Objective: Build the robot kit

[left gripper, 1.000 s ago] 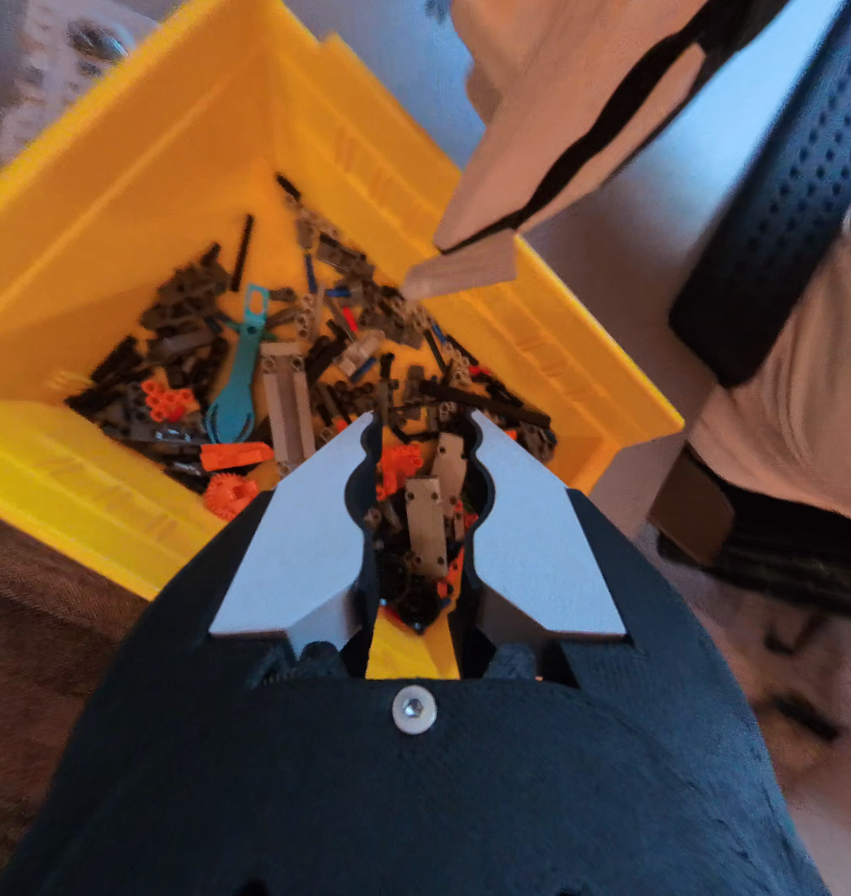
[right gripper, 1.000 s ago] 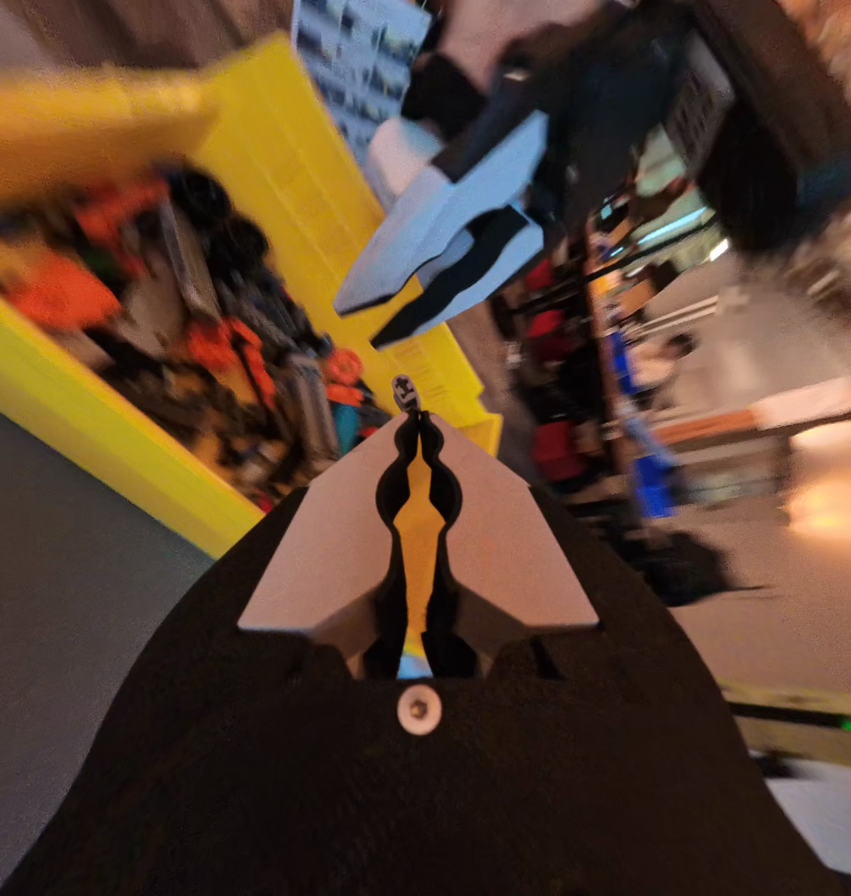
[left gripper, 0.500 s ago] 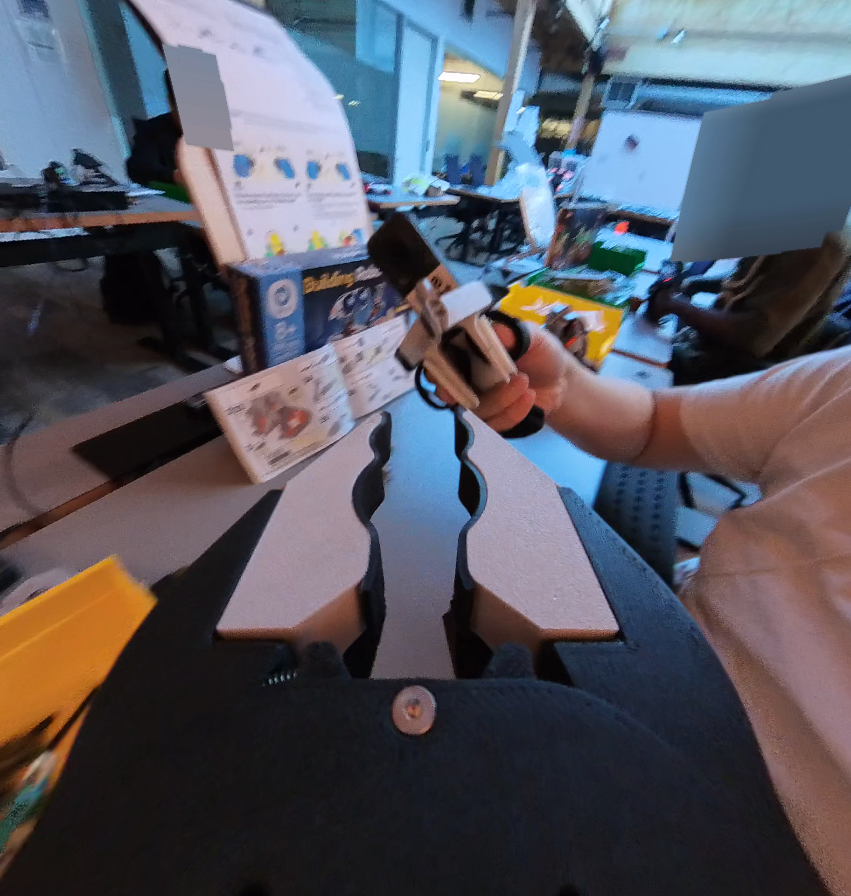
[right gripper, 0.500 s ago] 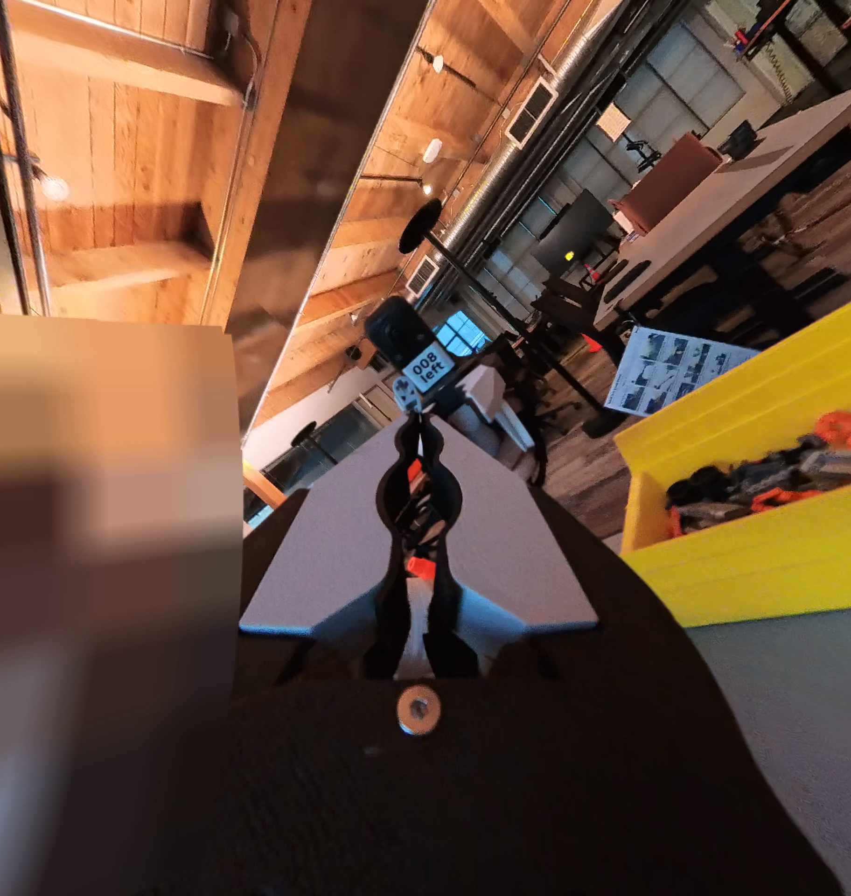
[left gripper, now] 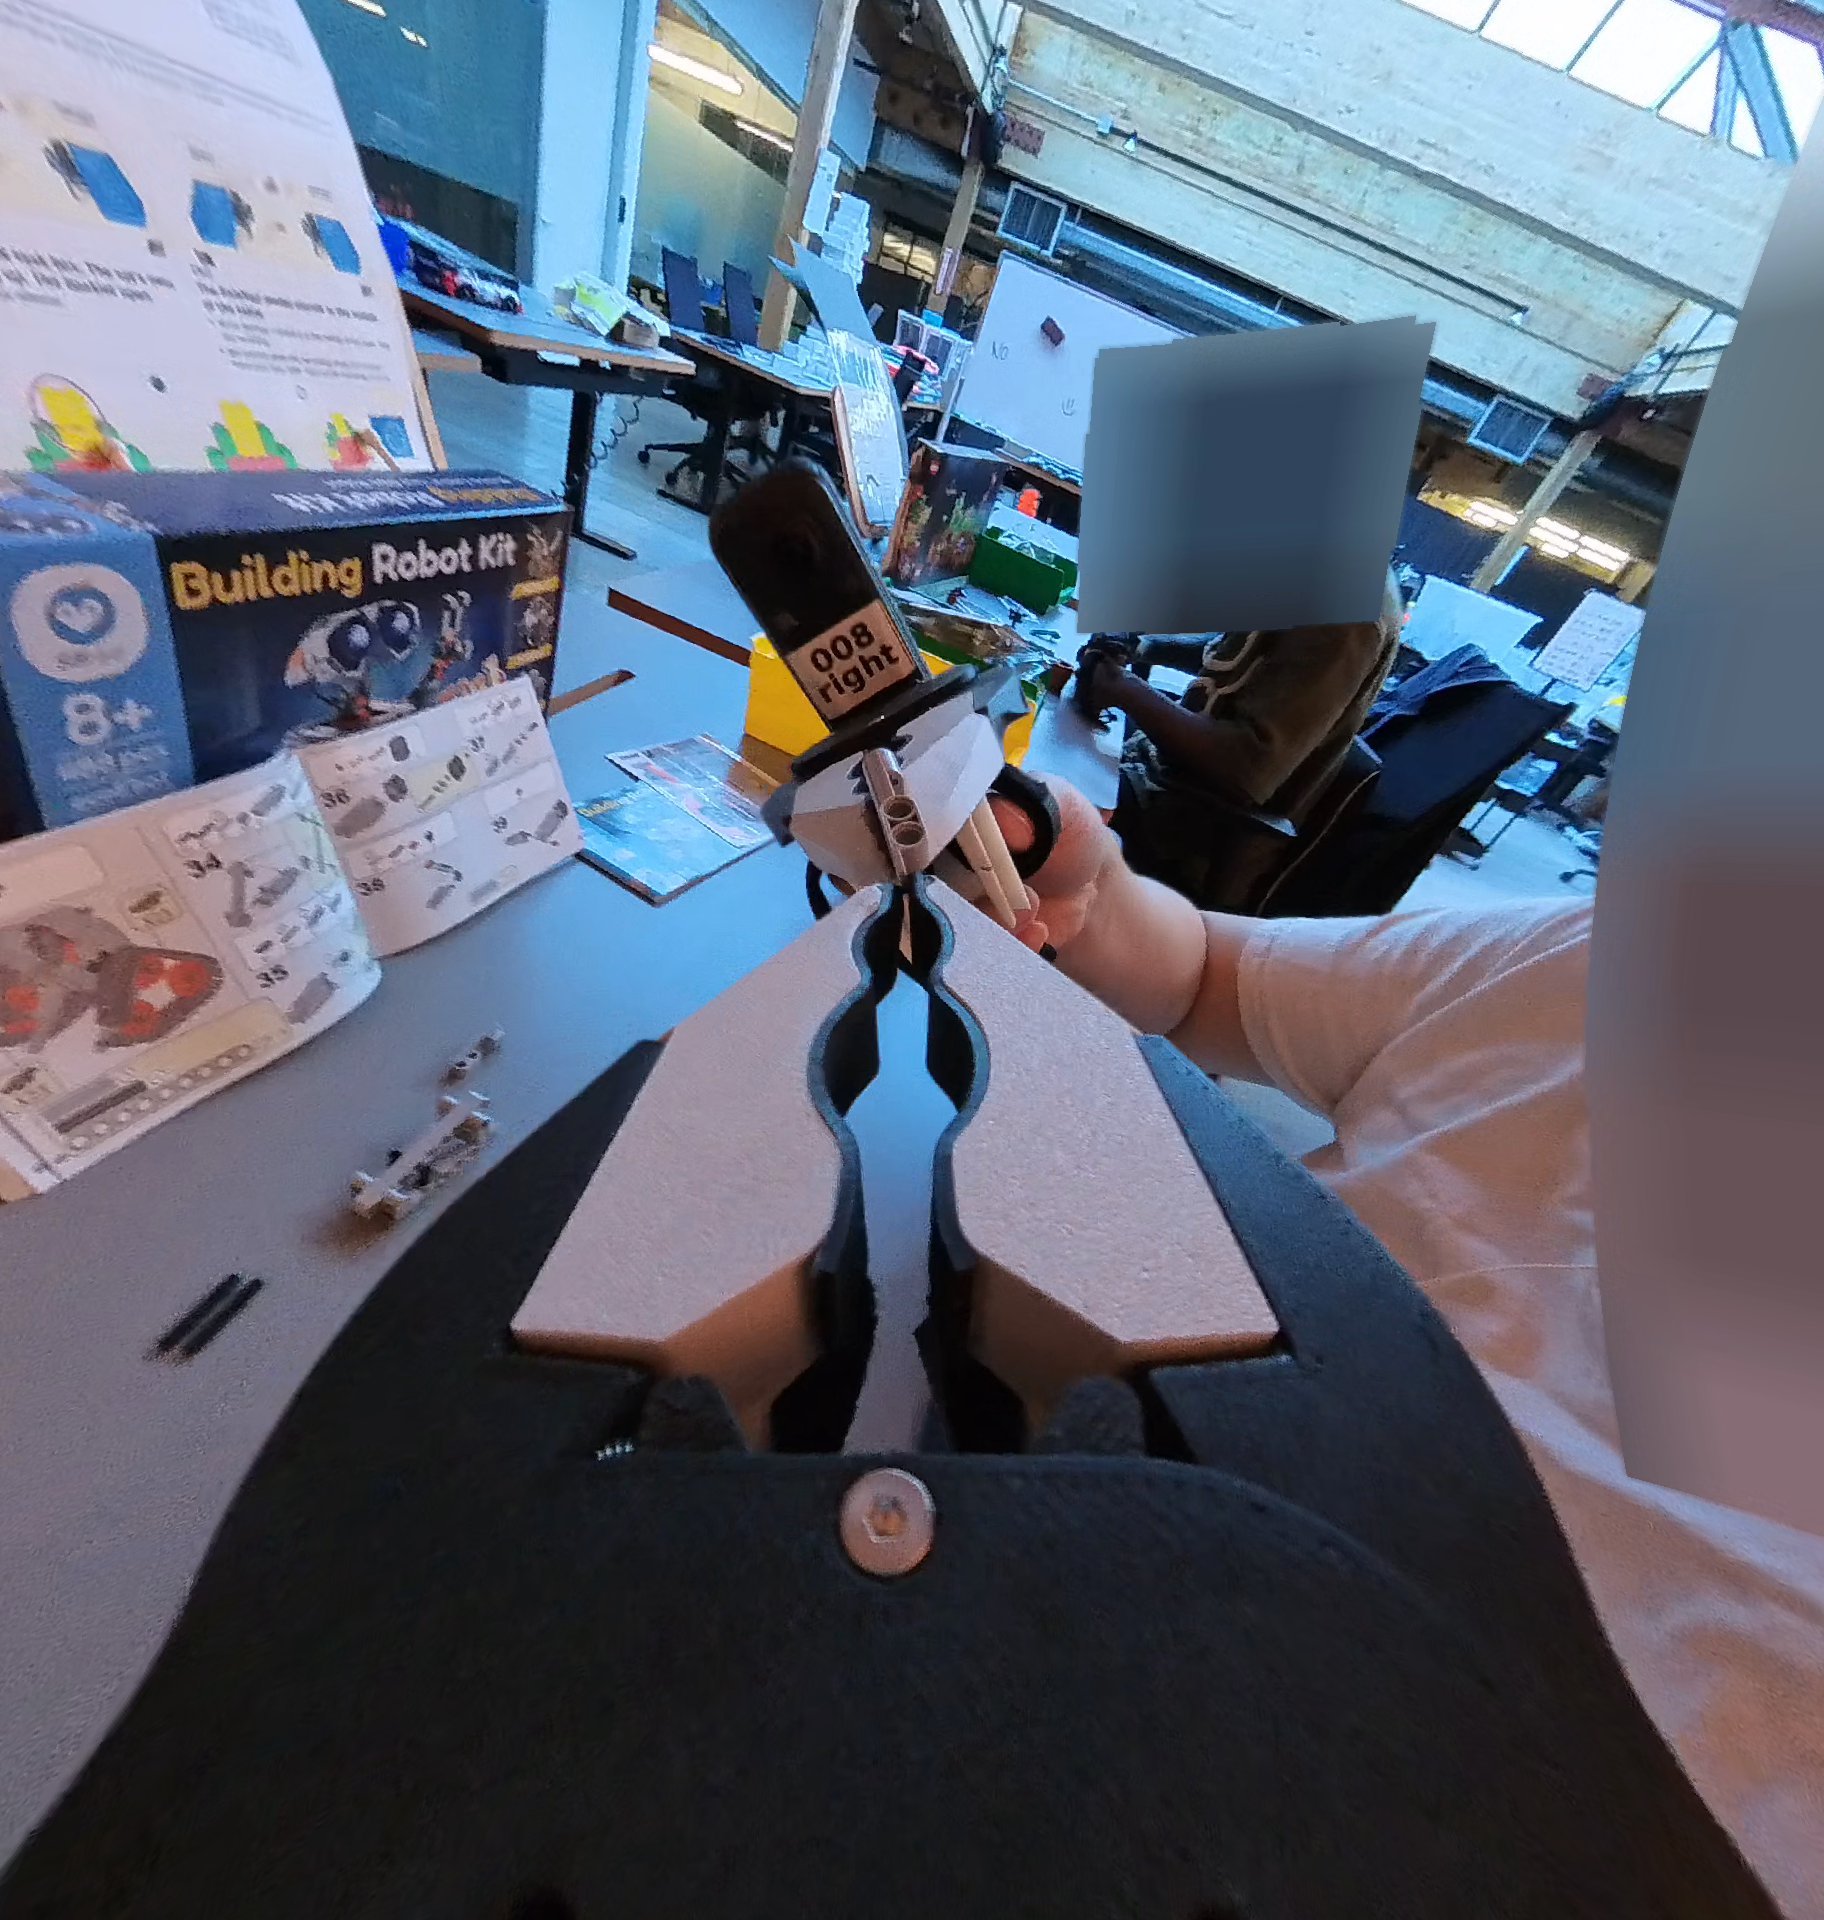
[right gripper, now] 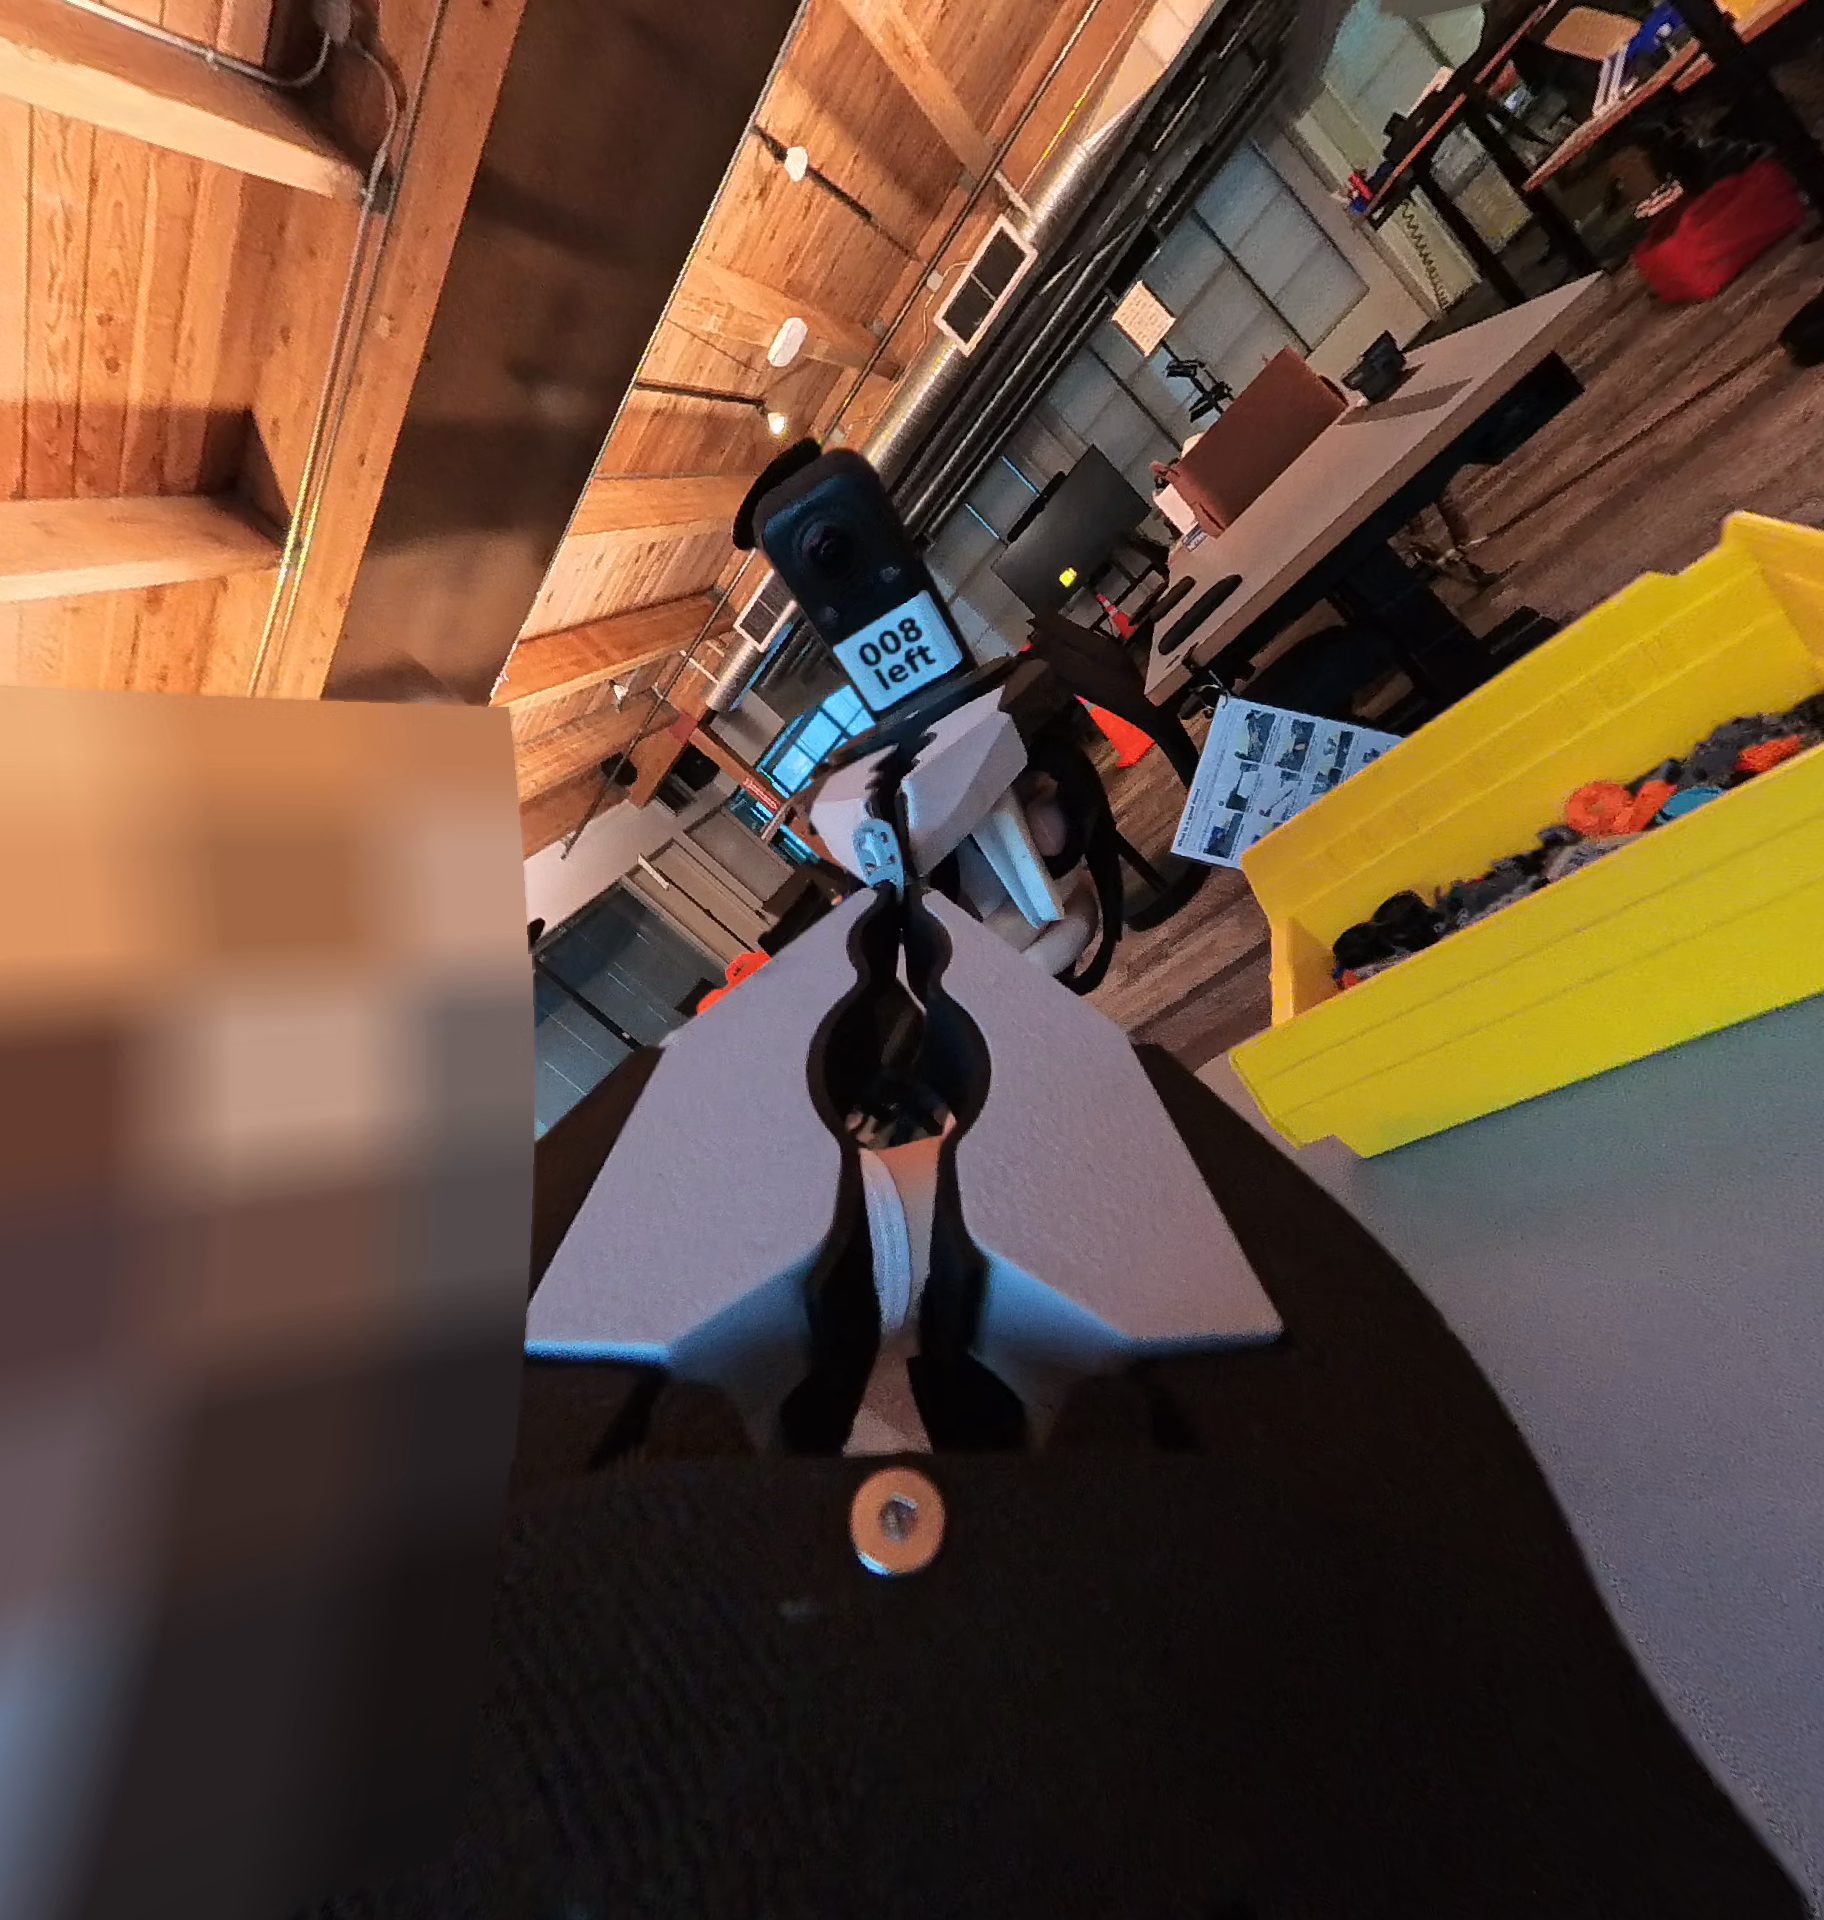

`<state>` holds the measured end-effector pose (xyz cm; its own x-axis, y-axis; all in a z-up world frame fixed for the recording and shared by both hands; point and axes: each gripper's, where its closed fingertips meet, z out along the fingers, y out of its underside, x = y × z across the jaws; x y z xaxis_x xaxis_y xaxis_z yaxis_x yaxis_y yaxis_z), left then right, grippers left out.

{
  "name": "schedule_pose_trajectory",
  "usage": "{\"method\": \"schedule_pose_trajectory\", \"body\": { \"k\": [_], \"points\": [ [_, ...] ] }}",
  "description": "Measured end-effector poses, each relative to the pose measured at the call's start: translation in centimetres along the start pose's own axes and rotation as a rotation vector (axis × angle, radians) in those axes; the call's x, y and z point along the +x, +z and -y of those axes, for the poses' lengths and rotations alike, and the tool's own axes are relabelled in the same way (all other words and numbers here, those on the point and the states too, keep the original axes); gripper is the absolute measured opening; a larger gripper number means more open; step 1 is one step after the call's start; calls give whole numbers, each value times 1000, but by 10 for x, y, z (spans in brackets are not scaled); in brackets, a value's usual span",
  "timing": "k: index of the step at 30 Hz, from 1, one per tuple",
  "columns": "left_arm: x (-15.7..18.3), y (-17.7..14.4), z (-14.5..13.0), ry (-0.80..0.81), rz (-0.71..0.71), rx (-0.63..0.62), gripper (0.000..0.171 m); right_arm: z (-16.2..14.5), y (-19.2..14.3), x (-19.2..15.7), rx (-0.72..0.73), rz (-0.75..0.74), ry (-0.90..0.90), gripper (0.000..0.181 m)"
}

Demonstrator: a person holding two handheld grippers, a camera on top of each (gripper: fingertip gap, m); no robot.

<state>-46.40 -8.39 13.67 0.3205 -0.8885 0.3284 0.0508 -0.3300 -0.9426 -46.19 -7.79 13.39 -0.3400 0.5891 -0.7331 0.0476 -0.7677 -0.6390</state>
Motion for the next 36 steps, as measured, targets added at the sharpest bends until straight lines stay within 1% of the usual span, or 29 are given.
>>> {"method": "schedule_pose_trajectory", "body": {
  "k": [3, 5, 6, 7, 8, 9, 11, 12, 13, 14, 15, 16, 18, 19, 20, 21, 22, 23, 25, 27, 28, 30, 32, 34, 36],
  "points": [
    [-6, 9, -6, -72, -24, -23, 0, -1, -10, 8, 20, -5, 30, 0],
    [-16, 17, -14, -112, -24, -42, 0, -8, -23, 19, 7, -18, 17, 1],
    [-24, 22, -19, -124, -11, -54, 0, -15, -35, 29, -11, -60, -3, 12],
    [-35, 28, -27, -137, 3, -77, 0, -22, -53, 46, -25, -140, -36, 30],
    [-47, 35, -38, -162, 16, -110, 0, -29, -77, 64, -35, -237, -89, 37],
    [-61, 43, -51, -200, 28, -164, 0, -35, -105, 82, -38, -342, -165, 34],
    [-91, 63, -83, -268, 53, -299, 0, -42, -170, 120, -37, -600, -339, 30],
    [-104, 75, -97, -278, 56, -357, 0, -44, -199, 133, -32, -706, -439, 29],
    [-111, 89, -110, -264, 32, -407, 0, -44, -222, 142, -25, -783, -530, 28],
    [-114, 102, -122, -263, -9, -461, 0, -46, -236, 149, -41, -829, -609, 29],
    [-116, 115, -133, -292, -45, -512, 0, -51, -240, 152, -97, -849, -664, 31],
    [-114, 125, -143, -335, -84, -556, 0, -57, -237, 153, -185, -846, -725, 33],
    [-104, 143, -153, -408, -180, -610, 0, -63, -227, 152, -358, -868, -949, 39],
    [-104, 150, -156, -419, -183, -627, 0, -64, -222, 152, -416, -884, -1079, 39],
    [-108, 156, -161, -400, -158, -641, 0, -65, -217, 152, -453, -894, -1181, 39],
    [-111, 160, -166, -363, -138, -656, 0, -67, -213, 152, -456, -889, -1236, 39],
    [-113, 164, -170, -333, -127, -665, 0, -73, -210, 153, -456, -858, -1220, 39],
    [-113, 166, -173, -326, -119, -671, 0, -77, -210, 156, -453, -851, -1157, 40],
    [-110, 168, -176, -353, -122, -669, 0, -76, -217, 163, -403, -892, -1057, 44],
    [-109, 170, -180, -382, -122, -666, 0, -77, -217, 161, -395, -885, -1065, 40],
    [-109, 171, -182, -376, -120, -670, 0, -79, -217, 160, -420, -887, -1095, 37],
    [-107, 171, -188, -366, -127, -710, 0, -84, -216, 162, -485, -895, -1128, 33],
    [-102, 172, -192, -360, -142, -752, 0, -89, -215, 163, -496, -877, -1088, 32],
    [-99, 173, -196, -333, -133, -791, 0, -97, -213, 164, -510, -844, -1033, 37],
    [-94, 171, -205, -262, -115, -866, 0, -106, -207, 159, -511, -790, -1008, 38]
  ]
}}
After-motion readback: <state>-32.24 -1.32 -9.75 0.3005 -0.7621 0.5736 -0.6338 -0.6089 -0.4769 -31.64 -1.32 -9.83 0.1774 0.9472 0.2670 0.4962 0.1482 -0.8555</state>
